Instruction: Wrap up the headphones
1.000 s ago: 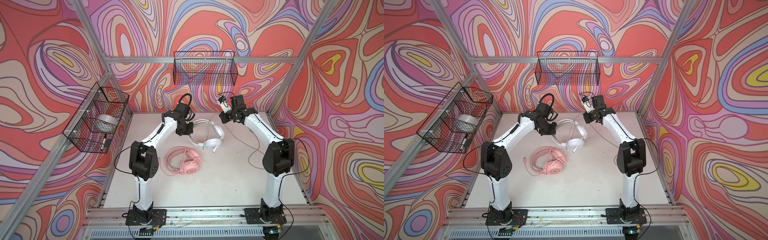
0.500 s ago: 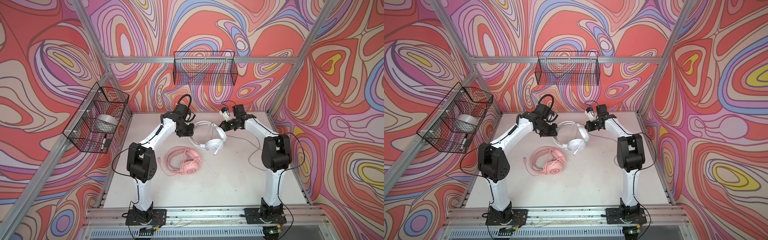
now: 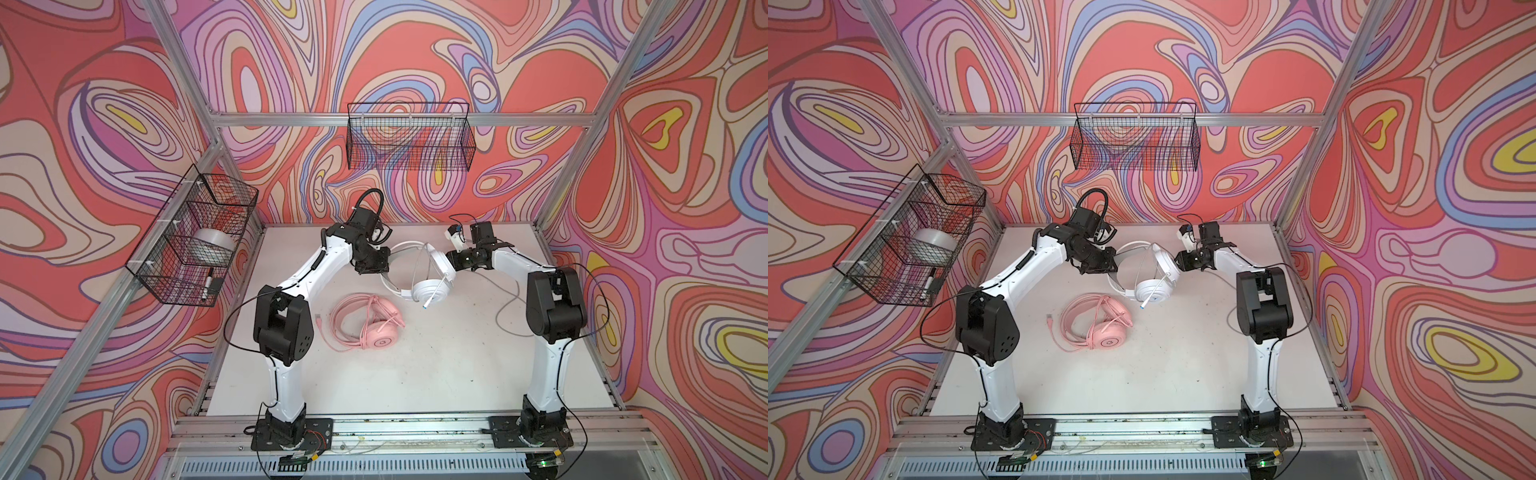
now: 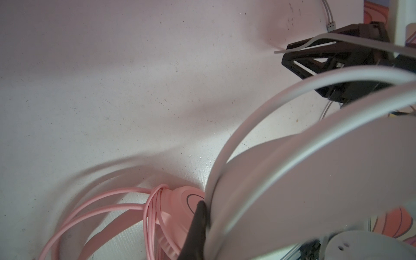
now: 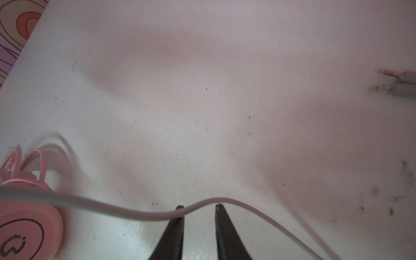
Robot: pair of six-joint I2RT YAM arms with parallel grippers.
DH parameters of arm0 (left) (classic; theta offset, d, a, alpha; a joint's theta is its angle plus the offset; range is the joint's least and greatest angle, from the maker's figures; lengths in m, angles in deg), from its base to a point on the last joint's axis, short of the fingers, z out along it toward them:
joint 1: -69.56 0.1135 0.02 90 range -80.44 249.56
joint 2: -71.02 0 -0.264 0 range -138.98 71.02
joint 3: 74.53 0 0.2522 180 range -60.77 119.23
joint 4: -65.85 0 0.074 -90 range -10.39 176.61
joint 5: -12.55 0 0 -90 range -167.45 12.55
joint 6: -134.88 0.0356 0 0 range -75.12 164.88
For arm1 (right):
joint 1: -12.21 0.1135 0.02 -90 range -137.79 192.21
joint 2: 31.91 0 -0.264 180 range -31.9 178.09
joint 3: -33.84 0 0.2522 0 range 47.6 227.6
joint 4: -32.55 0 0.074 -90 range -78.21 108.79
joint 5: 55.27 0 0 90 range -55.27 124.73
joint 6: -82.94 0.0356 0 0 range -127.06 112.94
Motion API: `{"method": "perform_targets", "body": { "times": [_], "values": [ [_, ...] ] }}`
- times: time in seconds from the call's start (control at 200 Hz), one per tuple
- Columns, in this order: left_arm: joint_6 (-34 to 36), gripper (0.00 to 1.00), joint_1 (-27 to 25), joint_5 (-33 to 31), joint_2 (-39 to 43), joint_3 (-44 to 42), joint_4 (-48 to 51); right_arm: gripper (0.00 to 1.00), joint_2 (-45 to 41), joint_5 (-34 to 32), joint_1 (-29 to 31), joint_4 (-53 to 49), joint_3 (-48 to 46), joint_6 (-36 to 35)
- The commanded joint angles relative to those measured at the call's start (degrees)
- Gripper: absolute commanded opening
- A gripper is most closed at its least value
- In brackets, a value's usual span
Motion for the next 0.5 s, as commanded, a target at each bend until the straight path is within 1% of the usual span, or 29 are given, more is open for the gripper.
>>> {"method": "perform_targets", "body": {
  "times": [0.0, 0.175, 0.26, 0.285, 0.356, 0.496],
  "values": [
    [-0.64, 0.00, -0.17, 2.69, 3.17, 1.06, 0.21, 0.35, -2.50, 0.54, -0.71, 3.67, -3.46, -0.25],
    [-0.80, 0.00, -0.09, 3.31, 2.97, 0.83, 0.06, 0.50, -6.84, -0.43, -1.38, 9.81, -10.52, -0.60],
    [-0.82, 0.00, -0.12, 3.20, 2.93, 1.00, 0.13, 0.58, -8.68, -3.23, -1.72, 9.90, -12.46, -2.81],
    [-0.69, 0.00, -0.09, 3.24, 2.97, 1.05, 0.29, 0.59, -9.07, -4.27, -1.87, 9.23, -12.47, -3.49],
    [-0.48, 0.00, 0.00, 3.02, 2.87, 1.24, 0.67, 0.62, -9.24, -7.12, -2.61, 4.39, -10.67, -5.30],
    [-0.47, 0.00, -0.04, 3.03, 2.79, 1.16, 0.76, 0.62, -6.21, -15.81, -4.10, -9.88, -2.86, -7.48]
  ]
}}
